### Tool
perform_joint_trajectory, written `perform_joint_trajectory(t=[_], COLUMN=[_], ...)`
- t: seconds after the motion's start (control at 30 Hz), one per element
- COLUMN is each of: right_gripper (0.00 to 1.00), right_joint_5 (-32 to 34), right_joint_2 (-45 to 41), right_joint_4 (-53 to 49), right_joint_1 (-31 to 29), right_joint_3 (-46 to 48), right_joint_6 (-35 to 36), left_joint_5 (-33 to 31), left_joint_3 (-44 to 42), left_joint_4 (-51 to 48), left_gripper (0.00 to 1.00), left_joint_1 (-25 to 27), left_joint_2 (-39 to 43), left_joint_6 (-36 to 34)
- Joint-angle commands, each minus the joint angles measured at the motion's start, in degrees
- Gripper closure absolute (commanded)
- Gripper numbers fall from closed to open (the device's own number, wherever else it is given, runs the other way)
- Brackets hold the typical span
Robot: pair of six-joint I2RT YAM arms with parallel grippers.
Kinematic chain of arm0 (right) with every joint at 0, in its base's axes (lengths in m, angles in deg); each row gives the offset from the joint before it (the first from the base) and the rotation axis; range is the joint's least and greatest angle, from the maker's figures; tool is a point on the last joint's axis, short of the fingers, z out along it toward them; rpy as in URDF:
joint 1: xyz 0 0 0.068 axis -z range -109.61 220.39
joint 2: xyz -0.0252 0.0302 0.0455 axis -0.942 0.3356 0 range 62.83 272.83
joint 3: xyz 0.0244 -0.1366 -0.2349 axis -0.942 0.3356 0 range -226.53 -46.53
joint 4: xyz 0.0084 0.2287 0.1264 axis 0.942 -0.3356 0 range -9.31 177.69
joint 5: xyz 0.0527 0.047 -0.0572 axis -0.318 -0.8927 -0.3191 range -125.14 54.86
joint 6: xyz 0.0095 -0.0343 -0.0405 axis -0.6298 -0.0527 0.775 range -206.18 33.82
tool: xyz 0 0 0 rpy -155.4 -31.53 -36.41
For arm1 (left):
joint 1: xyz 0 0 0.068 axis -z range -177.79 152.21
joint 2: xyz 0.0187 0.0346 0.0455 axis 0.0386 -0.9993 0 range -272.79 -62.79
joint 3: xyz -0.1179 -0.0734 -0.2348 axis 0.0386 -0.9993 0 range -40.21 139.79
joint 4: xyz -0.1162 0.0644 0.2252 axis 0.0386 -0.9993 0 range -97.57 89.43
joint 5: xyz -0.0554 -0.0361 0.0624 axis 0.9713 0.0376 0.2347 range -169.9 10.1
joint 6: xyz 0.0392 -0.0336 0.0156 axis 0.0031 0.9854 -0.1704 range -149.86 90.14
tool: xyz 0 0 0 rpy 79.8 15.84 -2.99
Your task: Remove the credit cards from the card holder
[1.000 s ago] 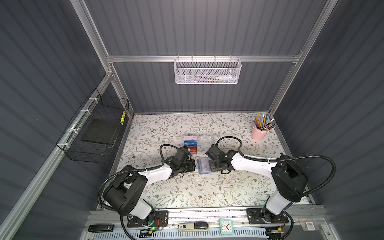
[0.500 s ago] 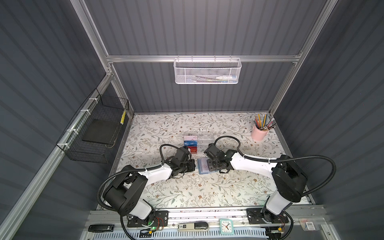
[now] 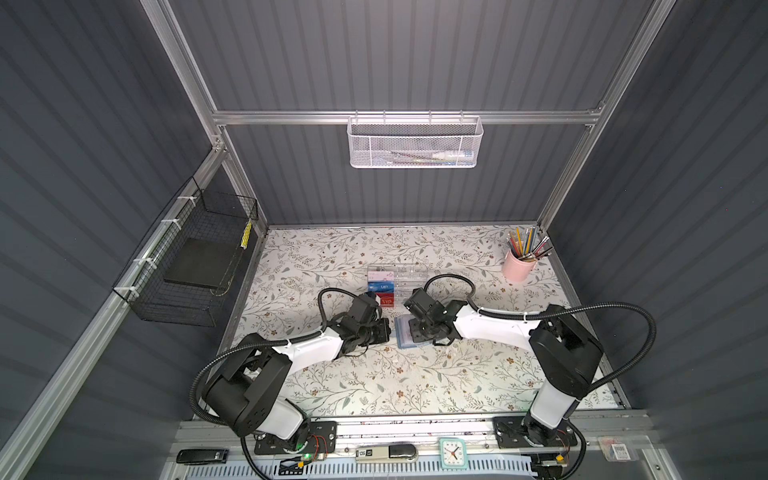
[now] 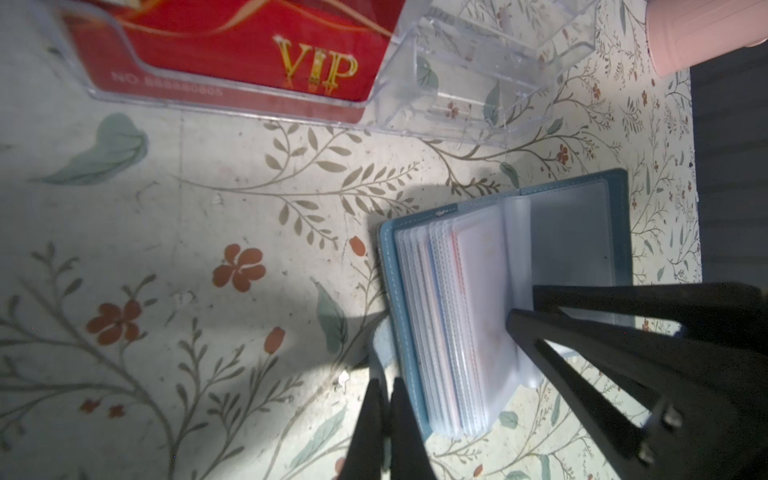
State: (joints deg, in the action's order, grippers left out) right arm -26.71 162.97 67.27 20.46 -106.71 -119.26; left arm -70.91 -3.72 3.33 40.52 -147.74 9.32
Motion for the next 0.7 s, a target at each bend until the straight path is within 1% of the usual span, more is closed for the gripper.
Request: perform_joint_trajectory(t=[0.0, 0.13, 0.3, 0.37, 0.47, 0.67], right_gripper=[0.80, 0.81, 0.81, 0.78, 0.71, 0.67], right_joint_5=[-1.8, -3.9, -3.3, -2.8, -1.4, -1.2], right_joint_2=[-2.1, -4.9, -6.5, -7.1, -8.1, -9.7], right_joint_4=[1.6, 2.9, 2.3, 1.9, 0.9, 0.4], right_joint_1=[-0.1, 0.0, 0.2, 0.4, 0.8, 2.7], right_joint_3=[1.0, 2.1, 2.6, 3.0, 3.4, 5.9], right_joint_6=[-0.5, -0.4, -0.1, -0.1, 0.0, -0.6], left_joint_5=[0.3, 0.4, 0.5, 0.3, 0.3, 0.3], left_joint_3=[-1.0, -1.0, -1.1, -1.2, -1.3, -1.4], left_joint_4=[-0.9, -0.7, -0.6, -0.8, -0.8, -0.9], left_gripper=[1.00, 1.00, 1.00, 1.00, 1.00, 1.00], left_joint_1=[-0.4, -0.4, -0.4, -0.4, -0.4, -0.4], left_joint_2=[0.9, 0.8, 0.8, 1.1, 1.3, 1.3], left_joint_6=[-1.2, -1.2, -1.1, -1.1, -1.1, -1.1])
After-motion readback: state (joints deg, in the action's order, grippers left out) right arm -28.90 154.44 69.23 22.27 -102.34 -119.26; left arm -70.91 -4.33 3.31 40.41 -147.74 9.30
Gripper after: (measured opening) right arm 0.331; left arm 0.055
